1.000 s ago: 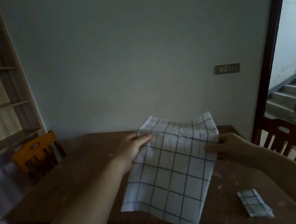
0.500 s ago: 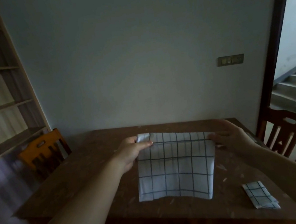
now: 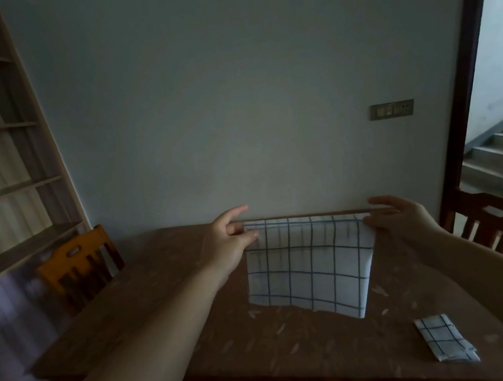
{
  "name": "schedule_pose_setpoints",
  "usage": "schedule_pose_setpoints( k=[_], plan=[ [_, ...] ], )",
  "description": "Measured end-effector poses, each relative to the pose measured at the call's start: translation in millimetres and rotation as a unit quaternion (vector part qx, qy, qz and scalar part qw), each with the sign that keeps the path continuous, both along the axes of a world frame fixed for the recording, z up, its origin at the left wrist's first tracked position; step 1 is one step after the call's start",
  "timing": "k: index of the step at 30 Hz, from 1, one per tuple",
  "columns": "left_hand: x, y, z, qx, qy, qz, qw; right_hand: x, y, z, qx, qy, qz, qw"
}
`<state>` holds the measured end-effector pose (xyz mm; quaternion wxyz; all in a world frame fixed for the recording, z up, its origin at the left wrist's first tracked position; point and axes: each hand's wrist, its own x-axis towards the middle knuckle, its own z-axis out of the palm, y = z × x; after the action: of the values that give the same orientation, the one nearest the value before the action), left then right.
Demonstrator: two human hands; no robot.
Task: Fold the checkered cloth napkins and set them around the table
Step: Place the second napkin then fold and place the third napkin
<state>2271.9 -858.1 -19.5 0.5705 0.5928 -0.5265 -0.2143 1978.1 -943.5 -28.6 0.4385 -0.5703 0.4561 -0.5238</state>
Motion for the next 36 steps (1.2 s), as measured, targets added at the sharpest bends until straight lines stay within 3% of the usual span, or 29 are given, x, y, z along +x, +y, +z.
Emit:
schedule_pose_setpoints(
  k=[8, 13, 16, 19, 23, 25, 28, 31, 36],
  plan=[
    [0, 3, 11, -0.019, -0.165, 0.056, 0.984, -2, 13, 23, -0.123, 0.108, -0.059, 0.985],
    [5, 5, 17, -0.009, -0.216, 0.058, 0.975, -1, 19, 37, -0.212, 0.301, -0.034, 0.929],
    [8, 8, 20, 0.002, -0.222, 0.048, 0.974, 2, 20, 38, -0.235, 0.360, -0.036, 0.902],
    [12, 11, 19, 0.034, -0.259, 0.016, 0.965, 3, 15, 39, -0.226, 0.381, -0.008, 0.897],
    [16, 8, 16, 0.122, -0.276, -0.027, 0.953, 8, 15, 51, -0.195, 0.313, 0.055, 0.928],
    [7, 6, 17, 0.116, -0.259, -0.061, 0.957, 22, 19, 58, -0.196, 0.287, 0.087, 0.933],
    [-26, 11, 24, 0.091, -0.166, -0.126, 0.974, 49, 28, 64, -0.180, 0.270, 0.135, 0.936],
    [-50, 6, 28, 0.082, -0.181, -0.147, 0.969, 62, 34, 65, -0.175, 0.242, 0.141, 0.944],
    [-32, 2, 26, 0.066, -0.073, -0.118, 0.988, 36, 31, 54, -0.143, 0.311, 0.150, 0.927]
  ],
)
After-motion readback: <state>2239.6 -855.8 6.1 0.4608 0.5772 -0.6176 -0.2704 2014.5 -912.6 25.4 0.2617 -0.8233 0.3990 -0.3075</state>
